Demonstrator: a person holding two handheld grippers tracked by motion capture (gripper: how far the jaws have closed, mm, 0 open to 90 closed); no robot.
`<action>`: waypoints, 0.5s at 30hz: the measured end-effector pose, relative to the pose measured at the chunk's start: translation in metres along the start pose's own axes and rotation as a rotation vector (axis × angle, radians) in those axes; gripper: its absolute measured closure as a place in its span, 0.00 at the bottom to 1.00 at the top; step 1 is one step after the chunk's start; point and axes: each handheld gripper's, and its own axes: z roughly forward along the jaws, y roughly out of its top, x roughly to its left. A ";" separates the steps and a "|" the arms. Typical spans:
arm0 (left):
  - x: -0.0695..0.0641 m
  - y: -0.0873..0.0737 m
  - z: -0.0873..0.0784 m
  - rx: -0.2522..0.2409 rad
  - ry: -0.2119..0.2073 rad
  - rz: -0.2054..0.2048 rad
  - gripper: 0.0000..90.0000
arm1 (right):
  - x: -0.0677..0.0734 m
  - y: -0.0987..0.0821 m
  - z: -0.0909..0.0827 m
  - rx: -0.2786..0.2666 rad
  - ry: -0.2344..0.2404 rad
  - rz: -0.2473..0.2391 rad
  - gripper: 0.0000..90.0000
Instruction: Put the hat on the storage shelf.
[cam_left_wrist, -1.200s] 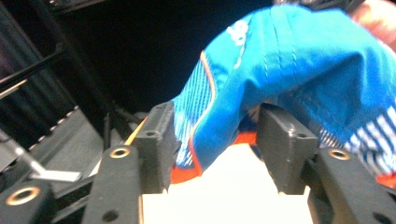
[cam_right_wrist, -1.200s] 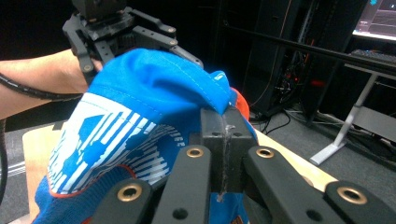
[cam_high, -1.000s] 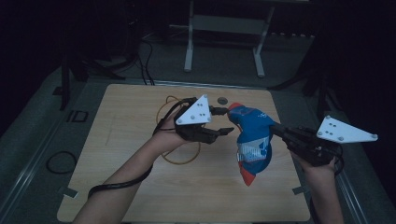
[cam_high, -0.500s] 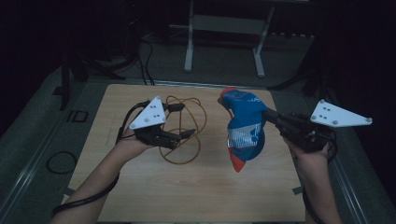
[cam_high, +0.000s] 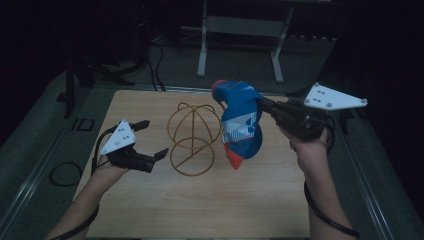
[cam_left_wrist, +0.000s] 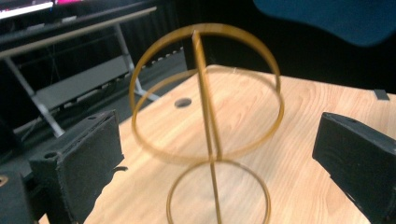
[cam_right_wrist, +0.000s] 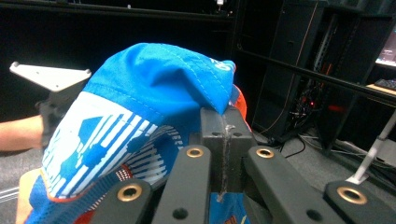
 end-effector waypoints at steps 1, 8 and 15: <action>0.001 -0.007 -0.003 0.002 0.009 -0.007 0.02 | 0.000 0.001 0.005 0.004 0.001 0.002 1.00; -0.001 -0.055 -0.019 -0.006 0.090 -0.042 0.02 | -0.003 0.002 0.041 0.033 0.020 0.018 1.00; -0.011 -0.101 -0.030 -0.032 0.150 -0.132 0.02 | -0.003 0.008 0.083 0.056 0.043 0.041 1.00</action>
